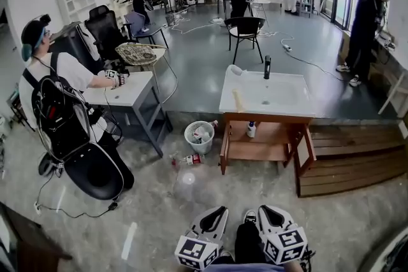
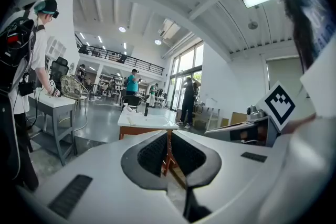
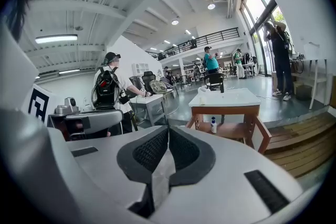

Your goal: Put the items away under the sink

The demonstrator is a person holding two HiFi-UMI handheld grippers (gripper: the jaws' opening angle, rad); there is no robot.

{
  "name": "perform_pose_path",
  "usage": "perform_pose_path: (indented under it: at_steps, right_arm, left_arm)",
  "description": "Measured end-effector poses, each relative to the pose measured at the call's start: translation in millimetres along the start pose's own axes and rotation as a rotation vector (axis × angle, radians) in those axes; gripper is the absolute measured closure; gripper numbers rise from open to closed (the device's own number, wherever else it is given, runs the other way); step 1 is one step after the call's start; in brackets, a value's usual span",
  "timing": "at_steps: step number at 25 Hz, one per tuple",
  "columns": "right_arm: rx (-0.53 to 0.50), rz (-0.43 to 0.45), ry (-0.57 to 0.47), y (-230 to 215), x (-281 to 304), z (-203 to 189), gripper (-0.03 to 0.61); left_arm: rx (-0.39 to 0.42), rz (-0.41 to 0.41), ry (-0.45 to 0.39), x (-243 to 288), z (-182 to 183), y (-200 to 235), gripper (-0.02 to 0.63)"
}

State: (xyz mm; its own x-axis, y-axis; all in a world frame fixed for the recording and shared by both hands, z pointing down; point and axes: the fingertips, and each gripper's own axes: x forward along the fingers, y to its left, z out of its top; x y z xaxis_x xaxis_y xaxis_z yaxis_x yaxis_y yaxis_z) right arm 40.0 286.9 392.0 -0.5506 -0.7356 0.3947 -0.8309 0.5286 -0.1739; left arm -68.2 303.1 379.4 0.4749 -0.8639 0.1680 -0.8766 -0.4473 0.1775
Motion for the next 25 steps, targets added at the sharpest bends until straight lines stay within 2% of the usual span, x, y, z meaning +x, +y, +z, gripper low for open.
perform_pose_path:
  at_steps: [6,16,25]
  right_arm:
    - [-0.002,0.027,0.007,-38,58,25,0.557]
    - [-0.019,0.084,-0.001,-108,161,99,0.557]
    - [-0.013,0.121,0.012,-156,222,128,0.557]
  left_arm:
    - [0.008,0.038,-0.001,57,14,35,0.595]
    - [0.017,0.075,-0.013,173,63,94,0.595]
    - [0.018,0.115,0.016,244,75,126,0.595]
